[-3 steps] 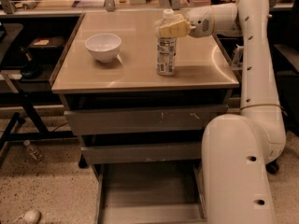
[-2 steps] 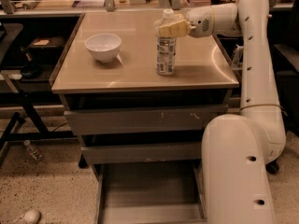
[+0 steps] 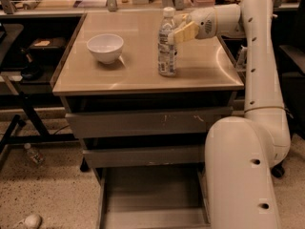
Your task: Pick blue plastic bottle from bottom drawer and place on counter
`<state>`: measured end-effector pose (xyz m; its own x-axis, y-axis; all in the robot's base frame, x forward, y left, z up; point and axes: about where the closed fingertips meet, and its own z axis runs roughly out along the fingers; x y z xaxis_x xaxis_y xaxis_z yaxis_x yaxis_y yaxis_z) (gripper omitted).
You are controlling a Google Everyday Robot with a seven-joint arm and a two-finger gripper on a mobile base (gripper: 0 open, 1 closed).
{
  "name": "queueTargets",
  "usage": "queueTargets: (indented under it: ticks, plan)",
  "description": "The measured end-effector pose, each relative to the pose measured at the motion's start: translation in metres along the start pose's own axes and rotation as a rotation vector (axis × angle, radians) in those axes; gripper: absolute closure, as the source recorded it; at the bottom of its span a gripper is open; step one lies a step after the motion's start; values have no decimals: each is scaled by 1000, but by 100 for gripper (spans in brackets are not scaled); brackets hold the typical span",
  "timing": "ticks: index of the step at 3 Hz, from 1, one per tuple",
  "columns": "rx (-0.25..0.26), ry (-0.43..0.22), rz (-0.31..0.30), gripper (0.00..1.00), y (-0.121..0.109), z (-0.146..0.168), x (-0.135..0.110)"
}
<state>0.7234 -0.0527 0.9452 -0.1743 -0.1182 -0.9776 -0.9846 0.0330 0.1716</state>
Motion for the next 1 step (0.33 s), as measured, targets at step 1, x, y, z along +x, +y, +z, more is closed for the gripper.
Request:
queueTargets:
  ticks: [1]
  plan:
    - [0,0,0,0,0,0,0]
